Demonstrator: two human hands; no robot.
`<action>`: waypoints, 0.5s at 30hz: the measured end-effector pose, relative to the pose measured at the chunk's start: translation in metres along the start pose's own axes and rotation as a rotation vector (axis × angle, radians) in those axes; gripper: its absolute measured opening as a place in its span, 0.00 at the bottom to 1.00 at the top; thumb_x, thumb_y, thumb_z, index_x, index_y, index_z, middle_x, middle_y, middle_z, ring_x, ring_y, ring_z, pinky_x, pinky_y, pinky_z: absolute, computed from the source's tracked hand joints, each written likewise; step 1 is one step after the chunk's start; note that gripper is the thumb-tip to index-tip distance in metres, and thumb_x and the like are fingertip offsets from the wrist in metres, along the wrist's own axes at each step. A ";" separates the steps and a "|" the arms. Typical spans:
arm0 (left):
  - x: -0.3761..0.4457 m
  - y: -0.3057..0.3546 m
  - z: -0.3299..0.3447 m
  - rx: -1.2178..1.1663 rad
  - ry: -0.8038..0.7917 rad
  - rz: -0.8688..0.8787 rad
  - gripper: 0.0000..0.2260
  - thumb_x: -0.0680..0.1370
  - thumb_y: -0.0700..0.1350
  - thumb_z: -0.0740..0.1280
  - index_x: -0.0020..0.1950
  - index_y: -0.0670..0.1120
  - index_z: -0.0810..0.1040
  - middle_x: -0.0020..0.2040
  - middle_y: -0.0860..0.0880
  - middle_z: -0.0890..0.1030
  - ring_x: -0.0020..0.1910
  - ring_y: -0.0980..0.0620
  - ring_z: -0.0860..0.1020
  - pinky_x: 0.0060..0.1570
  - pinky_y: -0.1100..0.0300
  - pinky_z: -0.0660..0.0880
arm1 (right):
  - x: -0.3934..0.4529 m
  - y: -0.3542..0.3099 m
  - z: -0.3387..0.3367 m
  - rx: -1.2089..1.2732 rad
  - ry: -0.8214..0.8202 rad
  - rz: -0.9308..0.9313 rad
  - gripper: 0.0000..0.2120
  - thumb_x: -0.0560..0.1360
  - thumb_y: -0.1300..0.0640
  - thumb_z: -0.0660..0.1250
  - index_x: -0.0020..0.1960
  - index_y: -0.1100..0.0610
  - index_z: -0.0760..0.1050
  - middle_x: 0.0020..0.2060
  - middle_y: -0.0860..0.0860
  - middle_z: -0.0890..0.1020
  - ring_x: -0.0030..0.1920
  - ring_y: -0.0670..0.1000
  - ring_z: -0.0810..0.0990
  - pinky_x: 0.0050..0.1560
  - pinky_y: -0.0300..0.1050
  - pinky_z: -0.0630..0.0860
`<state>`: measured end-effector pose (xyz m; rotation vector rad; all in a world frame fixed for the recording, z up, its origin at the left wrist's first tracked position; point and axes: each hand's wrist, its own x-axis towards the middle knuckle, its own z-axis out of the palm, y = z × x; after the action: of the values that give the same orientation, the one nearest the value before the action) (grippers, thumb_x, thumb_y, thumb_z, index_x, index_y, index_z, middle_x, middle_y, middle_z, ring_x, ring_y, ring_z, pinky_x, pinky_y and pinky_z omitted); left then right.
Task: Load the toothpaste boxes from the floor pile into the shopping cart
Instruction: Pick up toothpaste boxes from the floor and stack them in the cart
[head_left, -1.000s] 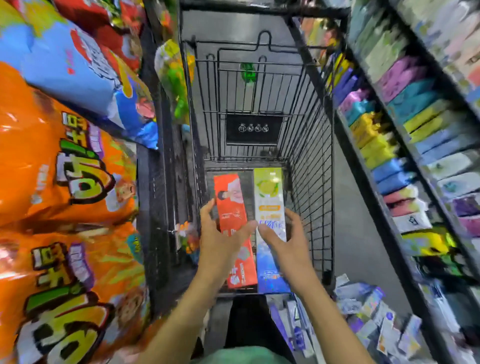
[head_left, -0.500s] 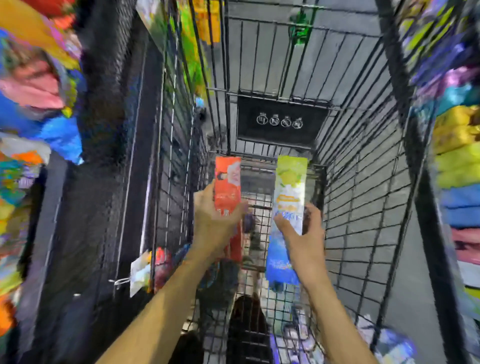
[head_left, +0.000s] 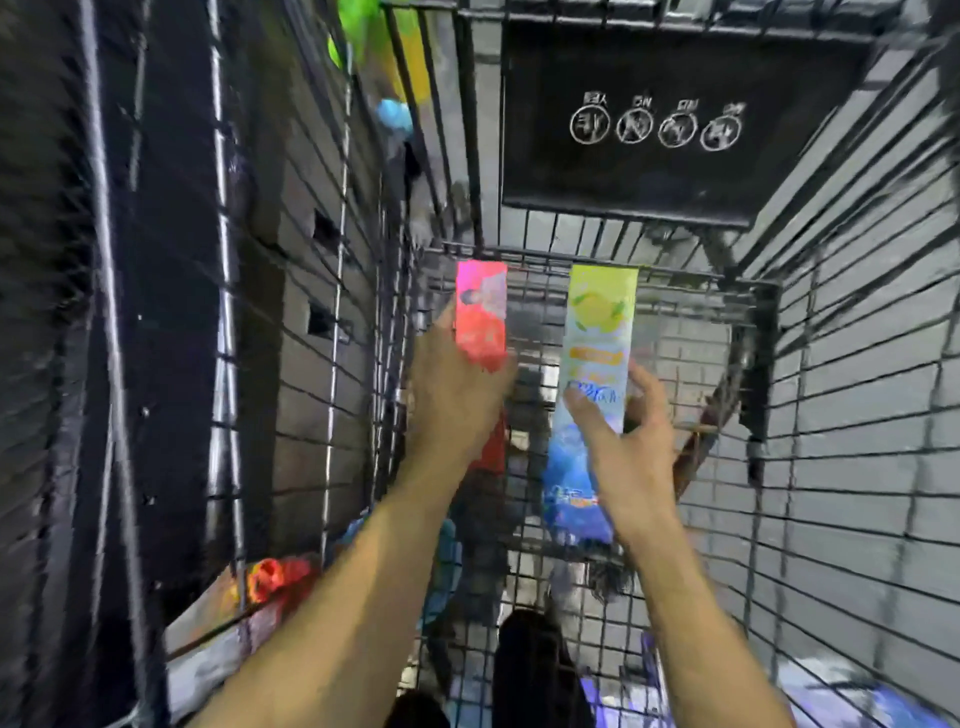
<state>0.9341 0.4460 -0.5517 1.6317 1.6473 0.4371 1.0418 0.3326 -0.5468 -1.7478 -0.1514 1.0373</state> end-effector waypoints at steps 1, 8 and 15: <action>0.007 -0.001 0.003 -0.005 -0.001 0.000 0.19 0.67 0.49 0.75 0.56 0.53 0.78 0.42 0.52 0.81 0.40 0.52 0.79 0.42 0.56 0.77 | 0.003 0.002 0.001 -0.005 0.006 0.006 0.22 0.75 0.58 0.75 0.65 0.48 0.72 0.47 0.46 0.83 0.41 0.40 0.83 0.39 0.32 0.76; 0.043 -0.027 0.019 0.019 0.037 -0.012 0.16 0.66 0.43 0.75 0.51 0.48 0.78 0.40 0.50 0.80 0.37 0.50 0.78 0.36 0.59 0.70 | 0.020 0.009 0.006 -0.048 -0.029 0.013 0.24 0.75 0.55 0.75 0.68 0.49 0.71 0.46 0.45 0.85 0.40 0.43 0.84 0.43 0.40 0.79; 0.042 -0.036 0.014 0.077 0.079 -0.033 0.30 0.72 0.38 0.74 0.73 0.41 0.69 0.62 0.41 0.79 0.60 0.41 0.76 0.57 0.61 0.67 | 0.025 0.016 0.012 -0.046 -0.054 0.009 0.23 0.75 0.56 0.75 0.67 0.49 0.71 0.48 0.52 0.85 0.40 0.47 0.83 0.42 0.46 0.79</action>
<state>0.9233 0.4778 -0.5978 1.6603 1.7669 0.4313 1.0429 0.3473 -0.5754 -1.7645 -0.2032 1.0953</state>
